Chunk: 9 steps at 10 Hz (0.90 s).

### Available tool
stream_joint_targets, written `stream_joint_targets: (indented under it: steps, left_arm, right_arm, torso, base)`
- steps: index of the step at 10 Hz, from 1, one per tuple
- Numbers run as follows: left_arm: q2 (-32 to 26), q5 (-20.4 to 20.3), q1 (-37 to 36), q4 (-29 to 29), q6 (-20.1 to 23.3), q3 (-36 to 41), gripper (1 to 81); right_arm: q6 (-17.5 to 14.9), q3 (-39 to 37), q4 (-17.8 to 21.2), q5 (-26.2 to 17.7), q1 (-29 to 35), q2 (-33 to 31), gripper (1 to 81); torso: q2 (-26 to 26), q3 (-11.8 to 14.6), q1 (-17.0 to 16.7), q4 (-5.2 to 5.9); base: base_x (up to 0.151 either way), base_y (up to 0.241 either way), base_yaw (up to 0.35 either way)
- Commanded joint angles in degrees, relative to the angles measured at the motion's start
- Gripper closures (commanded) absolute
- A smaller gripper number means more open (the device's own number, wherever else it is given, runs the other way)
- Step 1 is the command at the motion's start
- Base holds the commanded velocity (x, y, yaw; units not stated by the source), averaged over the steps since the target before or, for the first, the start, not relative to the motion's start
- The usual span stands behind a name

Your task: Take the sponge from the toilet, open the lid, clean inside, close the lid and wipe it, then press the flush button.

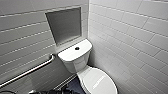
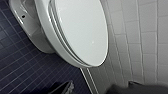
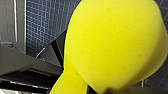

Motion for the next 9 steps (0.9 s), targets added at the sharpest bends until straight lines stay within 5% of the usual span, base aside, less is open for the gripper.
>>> stream_joint_targets:
  steps: [1, 5, 9]
  left_arm:
    - [-6.4, 3.6, 12.6, 18.3, 1.1, 8.0, 1.0]
    - [-8.3, 3.8, 28.5, 21.8, 1.1, 6.2, 1.0]
    - [-6.2, 3.7, 36.2, 23.8, 5.0, 3.8, 1.0]
  right_arm:
    - [0.2, 2.7, -0.2, -2.4, -0.2, -1.8, 81.1]
    - [0.2, 8.3, -0.3, -2.4, 2.6, -5.3, 81.1]
    - [0.3, 24.0, -0.1, -0.4, 12.3, -17.2, 81.1]
  torso:
    - [0.0, 0.0, 0.0, 0.0]
    - [0.0, 0.0, 0.0, 0.0]
    - [0.0, 0.0, 0.0, 0.0]
  base:
    - [0.0, 0.0, 0.0]
    - [0.0, 0.0, 0.0]
    - [0.0, 0.0, 0.0]
